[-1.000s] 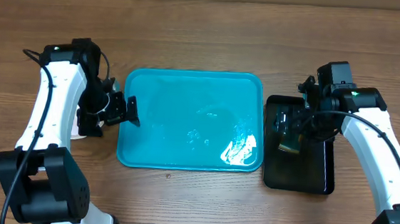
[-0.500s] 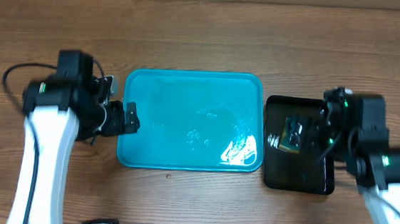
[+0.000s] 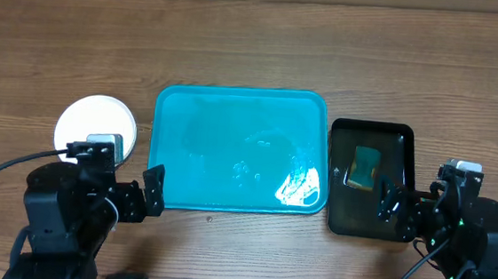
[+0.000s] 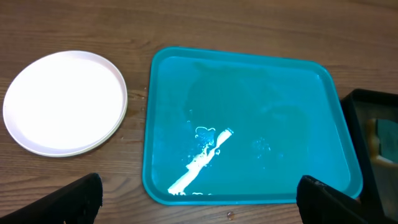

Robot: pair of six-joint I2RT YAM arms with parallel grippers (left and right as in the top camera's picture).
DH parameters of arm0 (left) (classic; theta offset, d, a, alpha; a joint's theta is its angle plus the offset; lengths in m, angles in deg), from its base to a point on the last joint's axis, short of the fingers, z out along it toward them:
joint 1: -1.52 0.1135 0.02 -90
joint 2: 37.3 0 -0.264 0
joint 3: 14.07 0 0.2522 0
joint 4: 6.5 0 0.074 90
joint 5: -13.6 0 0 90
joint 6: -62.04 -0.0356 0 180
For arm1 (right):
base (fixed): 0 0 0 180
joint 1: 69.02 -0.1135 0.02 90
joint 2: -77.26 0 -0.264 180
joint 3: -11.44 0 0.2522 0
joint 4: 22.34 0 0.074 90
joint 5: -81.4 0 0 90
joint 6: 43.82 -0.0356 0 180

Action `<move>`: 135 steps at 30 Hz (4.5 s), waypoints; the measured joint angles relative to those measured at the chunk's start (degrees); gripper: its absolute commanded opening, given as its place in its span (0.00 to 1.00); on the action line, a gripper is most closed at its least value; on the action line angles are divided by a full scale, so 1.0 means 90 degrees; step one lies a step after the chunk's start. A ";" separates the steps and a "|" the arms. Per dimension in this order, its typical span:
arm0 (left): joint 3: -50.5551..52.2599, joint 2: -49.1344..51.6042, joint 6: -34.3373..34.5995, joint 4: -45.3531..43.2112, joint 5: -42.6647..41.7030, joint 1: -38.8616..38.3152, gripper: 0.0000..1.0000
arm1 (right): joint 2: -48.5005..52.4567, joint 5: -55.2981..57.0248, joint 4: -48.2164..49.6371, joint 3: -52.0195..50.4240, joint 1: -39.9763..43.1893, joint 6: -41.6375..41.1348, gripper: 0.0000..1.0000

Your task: Clean dirty plates on tray and stack at the side

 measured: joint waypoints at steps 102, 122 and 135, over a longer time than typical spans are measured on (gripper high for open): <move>0.0036 -0.0010 0.0000 0.0121 0.0027 0.0000 1.00 | -0.3468 0.0301 0.5622 -0.5285 0.0333 0.0019 1.00; 0.3247 -0.2657 0.0024 -0.2205 -0.0100 0.0000 1.00 | -0.3468 0.0345 0.5625 -0.5285 0.0333 0.0019 1.00; 0.5595 -0.4080 0.0352 -0.5319 -0.0279 -0.0216 1.00 | -0.3468 0.0347 0.5627 -0.5285 0.0333 0.0022 1.00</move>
